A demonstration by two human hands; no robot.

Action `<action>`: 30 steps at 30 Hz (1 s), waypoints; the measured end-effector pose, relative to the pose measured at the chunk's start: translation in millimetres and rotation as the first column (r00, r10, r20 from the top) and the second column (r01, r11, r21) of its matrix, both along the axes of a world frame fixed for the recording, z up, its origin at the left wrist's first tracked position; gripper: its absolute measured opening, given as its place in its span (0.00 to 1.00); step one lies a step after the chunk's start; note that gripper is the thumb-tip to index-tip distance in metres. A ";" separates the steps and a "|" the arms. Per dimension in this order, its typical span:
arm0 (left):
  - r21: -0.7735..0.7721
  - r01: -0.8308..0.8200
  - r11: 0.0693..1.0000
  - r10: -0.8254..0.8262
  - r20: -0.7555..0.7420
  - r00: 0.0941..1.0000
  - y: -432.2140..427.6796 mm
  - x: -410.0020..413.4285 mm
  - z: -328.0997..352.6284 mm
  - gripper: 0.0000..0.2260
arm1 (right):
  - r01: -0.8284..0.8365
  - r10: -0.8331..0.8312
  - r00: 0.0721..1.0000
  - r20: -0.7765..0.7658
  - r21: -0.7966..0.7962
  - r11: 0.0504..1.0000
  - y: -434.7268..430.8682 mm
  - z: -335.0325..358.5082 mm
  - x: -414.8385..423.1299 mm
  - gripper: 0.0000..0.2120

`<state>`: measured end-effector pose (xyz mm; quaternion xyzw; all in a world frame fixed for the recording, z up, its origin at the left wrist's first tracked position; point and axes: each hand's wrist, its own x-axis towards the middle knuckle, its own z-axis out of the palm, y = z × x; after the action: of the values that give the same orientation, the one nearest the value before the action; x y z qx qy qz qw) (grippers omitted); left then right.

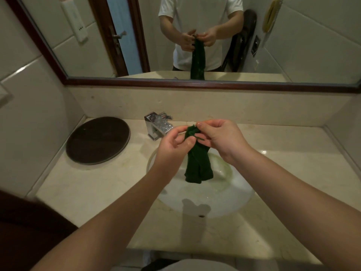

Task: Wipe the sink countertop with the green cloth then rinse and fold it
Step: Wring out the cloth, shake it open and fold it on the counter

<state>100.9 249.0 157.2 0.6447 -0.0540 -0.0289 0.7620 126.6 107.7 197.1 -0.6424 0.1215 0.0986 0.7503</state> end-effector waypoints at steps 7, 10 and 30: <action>0.021 -0.122 0.992 0.122 -0.005 0.992 -3.8 4.9 0.8 0.11 | -0.030 0.031 0.999 -0.013 0.030 0.999 -0.1 2.0 -1.8 0.08; 0.060 -0.142 0.988 0.141 0.026 0.990 -0.9 7.0 -0.1 0.09 | -0.107 0.107 0.994 0.005 -0.009 0.994 -3.8 5.5 -2.9 0.10; 0.045 -0.129 0.991 0.127 0.037 0.991 53.7 29.8 34.1 0.10 | -0.316 0.584 0.811 -0.009 -0.848 0.425 -45.3 -53.3 2.8 0.07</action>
<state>130.6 302.7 191.3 0.6651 -0.0247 0.0295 0.7457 129.4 62.4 143.8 -0.9285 -0.1361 0.1357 0.3177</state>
